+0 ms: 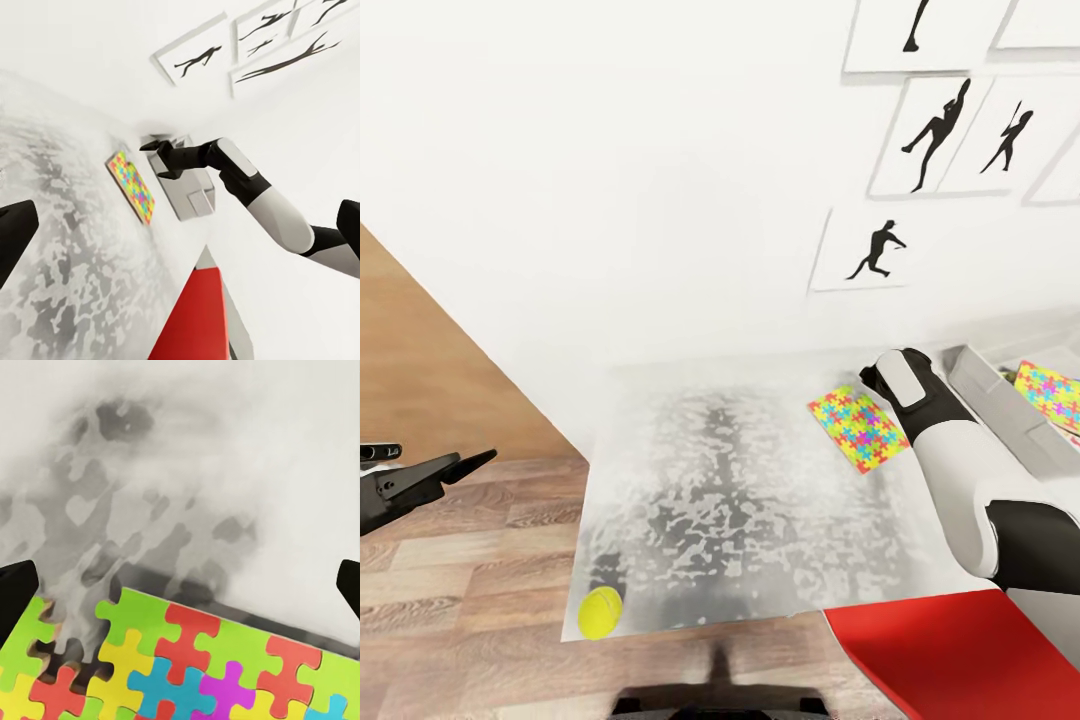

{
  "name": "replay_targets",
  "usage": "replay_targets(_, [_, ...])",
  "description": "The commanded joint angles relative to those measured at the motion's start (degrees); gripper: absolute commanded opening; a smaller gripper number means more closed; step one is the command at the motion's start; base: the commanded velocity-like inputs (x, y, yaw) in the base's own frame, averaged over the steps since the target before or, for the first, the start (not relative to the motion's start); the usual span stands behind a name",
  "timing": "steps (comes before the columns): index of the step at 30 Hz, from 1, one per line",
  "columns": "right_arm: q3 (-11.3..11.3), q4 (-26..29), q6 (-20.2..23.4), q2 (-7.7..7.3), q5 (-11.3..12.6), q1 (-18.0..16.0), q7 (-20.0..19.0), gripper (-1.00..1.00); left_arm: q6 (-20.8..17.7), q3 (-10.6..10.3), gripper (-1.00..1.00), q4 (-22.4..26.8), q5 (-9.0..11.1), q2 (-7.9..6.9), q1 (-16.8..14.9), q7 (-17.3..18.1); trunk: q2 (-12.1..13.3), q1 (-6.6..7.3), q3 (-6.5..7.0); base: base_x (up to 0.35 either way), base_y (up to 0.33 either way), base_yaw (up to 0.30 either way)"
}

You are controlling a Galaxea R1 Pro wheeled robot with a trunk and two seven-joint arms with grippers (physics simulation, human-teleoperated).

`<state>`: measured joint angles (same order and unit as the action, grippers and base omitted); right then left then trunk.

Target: Put all the toys in the child's room - the three board games (two on the bed and one on the table), the two jigsaw puzzles on the table, and the tennis ball on the table - inside the toy box on the table in the child's room.

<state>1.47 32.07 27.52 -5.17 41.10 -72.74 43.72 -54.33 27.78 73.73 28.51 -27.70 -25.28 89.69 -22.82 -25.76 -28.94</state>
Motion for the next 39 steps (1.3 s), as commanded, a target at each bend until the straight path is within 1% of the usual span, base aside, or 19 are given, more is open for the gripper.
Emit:
replay_targets(1, [0.0, 0.1, 0.3, -0.03, 0.3, 0.0, 0.3, 1.0, -0.6, 0.0, 1.0, 0.0, 0.0, -0.01, 0.0, 0.2, -0.1, -0.03, -0.18, 0.0, 0.0, 0.0])
replay_targets(34, [-0.1, 0.2, 0.2, -0.11, 0.4, 0.0, 0.3, 1.0, -0.6, 0.0, 1.0, 0.0, 0.0, -0.02, 0.0, 0.2, -0.1, -0.03, -3.28, 0.0, 0.0, 0.0])
replay_targets(39, [-0.1, 0.2, 0.2, -0.11, 0.4, 0.0, 0.3, 1.0, -0.6, 0.0, 1.0, 0.0, 0.0, -0.06, 0.0, 0.2, -0.1, -0.03, -3.51, 0.0, 0.0, 0.0])
